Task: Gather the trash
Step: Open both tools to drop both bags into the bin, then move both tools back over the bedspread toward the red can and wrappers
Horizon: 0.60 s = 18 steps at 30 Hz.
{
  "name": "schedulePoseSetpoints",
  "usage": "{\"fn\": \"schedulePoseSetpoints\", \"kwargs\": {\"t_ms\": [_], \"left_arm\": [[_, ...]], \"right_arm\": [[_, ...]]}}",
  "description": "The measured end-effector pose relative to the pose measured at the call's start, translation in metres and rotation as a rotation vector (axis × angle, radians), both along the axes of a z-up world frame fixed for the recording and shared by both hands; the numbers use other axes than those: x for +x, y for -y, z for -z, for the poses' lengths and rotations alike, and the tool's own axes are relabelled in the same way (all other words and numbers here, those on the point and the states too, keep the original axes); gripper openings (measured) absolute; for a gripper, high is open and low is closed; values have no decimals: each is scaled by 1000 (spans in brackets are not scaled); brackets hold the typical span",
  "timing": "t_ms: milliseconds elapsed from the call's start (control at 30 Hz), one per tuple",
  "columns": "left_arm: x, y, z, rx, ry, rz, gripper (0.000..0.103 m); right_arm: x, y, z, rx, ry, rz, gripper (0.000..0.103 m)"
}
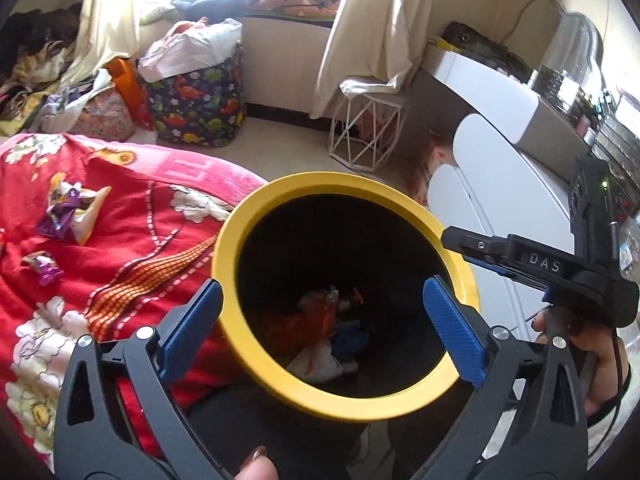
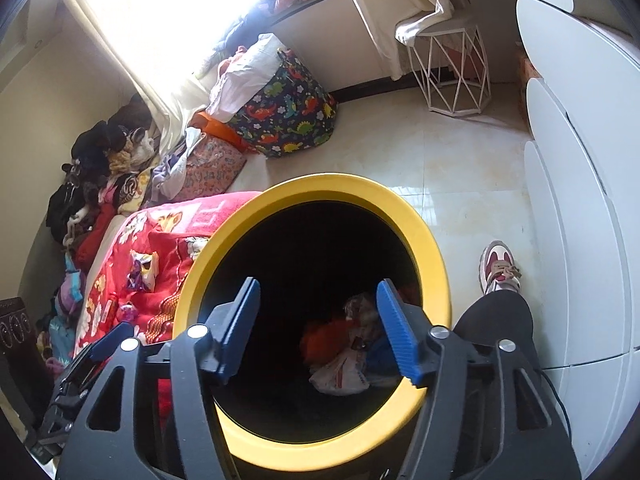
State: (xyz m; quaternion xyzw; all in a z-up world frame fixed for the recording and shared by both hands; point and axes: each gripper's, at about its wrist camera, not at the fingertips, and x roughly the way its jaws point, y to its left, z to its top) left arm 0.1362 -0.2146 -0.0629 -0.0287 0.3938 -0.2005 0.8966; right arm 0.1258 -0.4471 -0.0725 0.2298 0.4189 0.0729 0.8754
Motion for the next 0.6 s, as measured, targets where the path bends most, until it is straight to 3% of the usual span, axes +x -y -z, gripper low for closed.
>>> {"fn": "schedulePoseSetpoints", "kwargs": {"t_ms": [200, 600], "left_arm": [[-5, -16, -8, 3, 34, -55, 92], [-6, -62, -18, -17, 69, -174, 92]], "right_arm": [[-2, -10, -10, -6, 29, -8, 69], [-2, -47, -24, -20, 68, -69, 71]]}}
